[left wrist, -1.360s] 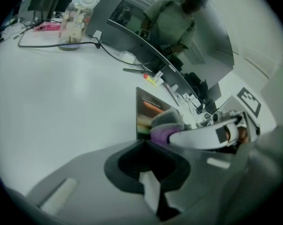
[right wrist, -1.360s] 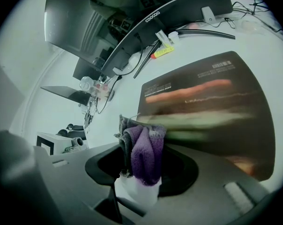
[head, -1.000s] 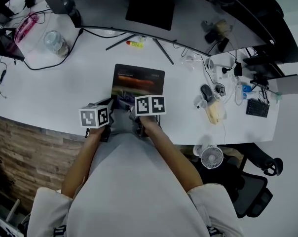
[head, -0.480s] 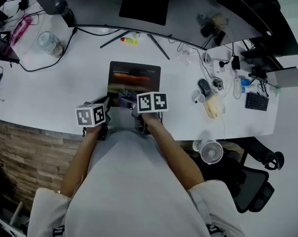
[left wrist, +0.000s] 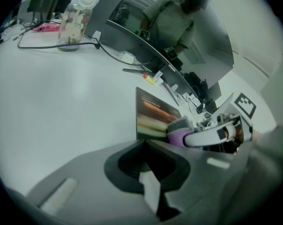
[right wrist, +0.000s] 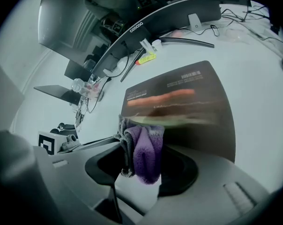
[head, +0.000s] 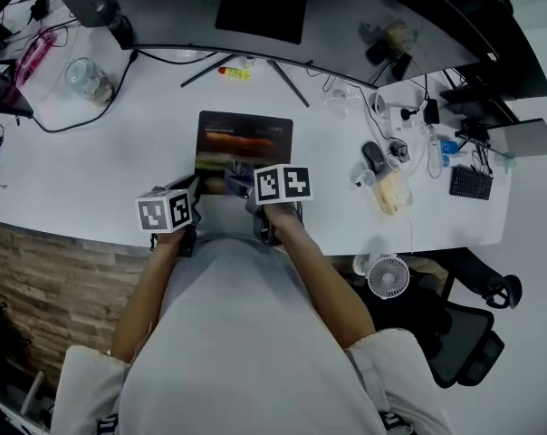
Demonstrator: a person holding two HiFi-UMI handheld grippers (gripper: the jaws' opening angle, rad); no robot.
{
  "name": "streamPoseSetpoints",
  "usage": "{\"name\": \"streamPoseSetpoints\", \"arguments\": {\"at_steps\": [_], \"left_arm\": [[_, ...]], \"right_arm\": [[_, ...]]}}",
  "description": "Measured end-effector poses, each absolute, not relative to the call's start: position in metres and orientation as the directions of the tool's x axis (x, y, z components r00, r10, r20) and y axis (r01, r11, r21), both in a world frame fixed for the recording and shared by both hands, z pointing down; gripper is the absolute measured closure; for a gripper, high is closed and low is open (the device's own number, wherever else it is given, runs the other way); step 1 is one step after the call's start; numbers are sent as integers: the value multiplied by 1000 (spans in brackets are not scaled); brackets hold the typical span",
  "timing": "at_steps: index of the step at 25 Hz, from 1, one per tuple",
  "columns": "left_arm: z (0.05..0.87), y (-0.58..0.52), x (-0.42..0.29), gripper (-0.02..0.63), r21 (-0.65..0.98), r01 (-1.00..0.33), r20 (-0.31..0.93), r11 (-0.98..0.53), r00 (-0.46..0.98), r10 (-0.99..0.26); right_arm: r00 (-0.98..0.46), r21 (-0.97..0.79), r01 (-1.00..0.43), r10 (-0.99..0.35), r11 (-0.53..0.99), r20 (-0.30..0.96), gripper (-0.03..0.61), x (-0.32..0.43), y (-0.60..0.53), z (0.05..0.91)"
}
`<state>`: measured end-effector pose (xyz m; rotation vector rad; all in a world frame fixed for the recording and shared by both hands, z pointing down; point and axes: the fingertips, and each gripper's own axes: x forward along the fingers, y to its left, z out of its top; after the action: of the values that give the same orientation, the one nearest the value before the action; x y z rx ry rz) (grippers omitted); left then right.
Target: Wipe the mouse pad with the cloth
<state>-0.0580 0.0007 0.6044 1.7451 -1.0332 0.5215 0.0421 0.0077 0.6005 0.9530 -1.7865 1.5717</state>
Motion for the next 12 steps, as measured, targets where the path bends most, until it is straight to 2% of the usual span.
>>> {"name": "streamPoseSetpoints", "arguments": {"at_steps": [12], "left_arm": [[605, 1, -59, 614, 535, -834, 740, -134, 539, -402]], "right_arm": [[-554, -551, -832, -143, 64, 820, 372, 59, 9, 601]]}}
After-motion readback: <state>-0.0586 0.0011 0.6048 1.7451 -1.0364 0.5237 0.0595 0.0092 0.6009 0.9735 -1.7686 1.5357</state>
